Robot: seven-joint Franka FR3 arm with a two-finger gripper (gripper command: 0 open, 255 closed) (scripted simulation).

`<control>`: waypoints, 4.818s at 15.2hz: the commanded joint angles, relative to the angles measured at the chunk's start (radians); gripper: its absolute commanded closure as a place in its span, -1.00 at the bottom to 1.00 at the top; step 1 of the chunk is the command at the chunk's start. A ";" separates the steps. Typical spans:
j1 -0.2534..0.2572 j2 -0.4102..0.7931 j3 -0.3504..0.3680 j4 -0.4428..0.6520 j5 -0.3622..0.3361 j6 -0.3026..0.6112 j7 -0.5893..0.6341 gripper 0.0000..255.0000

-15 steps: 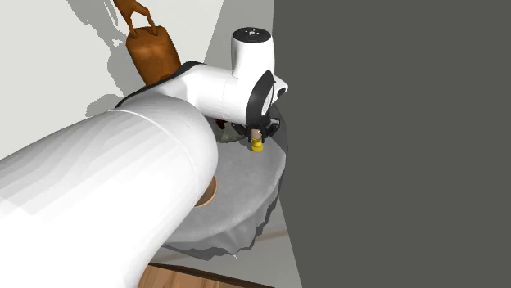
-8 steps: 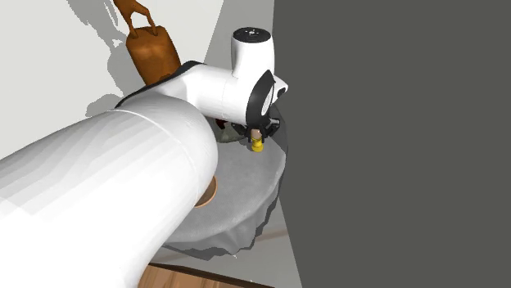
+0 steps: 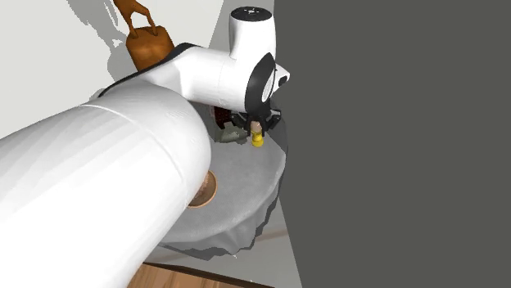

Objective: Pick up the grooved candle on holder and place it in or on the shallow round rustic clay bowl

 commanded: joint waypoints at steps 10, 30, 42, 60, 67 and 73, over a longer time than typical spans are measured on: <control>0.000 -0.038 -0.001 0.094 -0.002 -0.133 -0.002 1.00; 0.109 -0.524 0.086 -0.394 -0.017 -0.135 0.195 1.00; 0.140 -0.626 0.129 -0.591 -0.002 -0.041 0.263 1.00; 0.140 -0.572 0.131 -0.688 -0.007 0.109 0.269 1.00; 0.140 -0.586 0.131 -0.667 -0.005 0.074 0.268 -1.00; 0.141 -0.618 0.131 -0.601 -0.002 -0.024 0.266 -1.00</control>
